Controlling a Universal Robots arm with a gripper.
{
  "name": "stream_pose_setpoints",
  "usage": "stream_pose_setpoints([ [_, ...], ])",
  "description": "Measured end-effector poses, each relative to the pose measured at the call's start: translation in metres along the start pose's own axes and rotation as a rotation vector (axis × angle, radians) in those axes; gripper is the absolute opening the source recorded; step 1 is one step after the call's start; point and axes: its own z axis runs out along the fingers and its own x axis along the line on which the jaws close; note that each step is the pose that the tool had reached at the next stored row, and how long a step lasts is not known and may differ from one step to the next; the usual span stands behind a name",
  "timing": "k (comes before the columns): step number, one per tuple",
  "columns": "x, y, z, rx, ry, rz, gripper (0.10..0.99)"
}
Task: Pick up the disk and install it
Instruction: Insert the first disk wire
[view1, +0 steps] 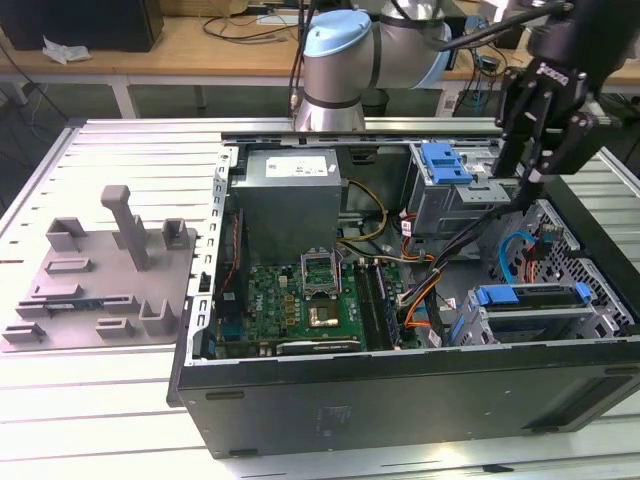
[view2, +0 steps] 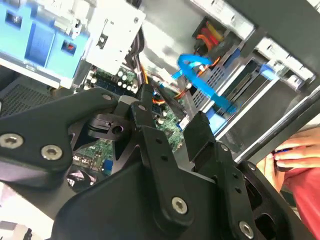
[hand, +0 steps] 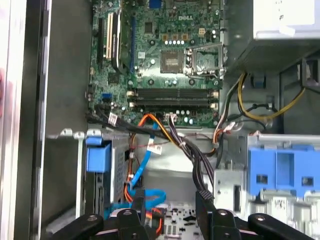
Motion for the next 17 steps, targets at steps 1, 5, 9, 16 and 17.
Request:
stream_pose_setpoints([
  [1,0.0002,-0.0043,-0.0002,-0.004,0.0001,0.0,0.522],
  [5,0.0009,-0.0361,-0.0018,-0.035,0.0007,-0.004,0.522],
  [9,0.0019,-0.0442,-0.0021,-0.055,0.0025,-0.007,0.522],
  [16,0.0047,-0.07,-0.0029,-0.077,0.0134,-0.008,0.522],
  [17,0.0046,-0.072,-0.0029,-0.079,0.0206,-0.005,0.522],
])
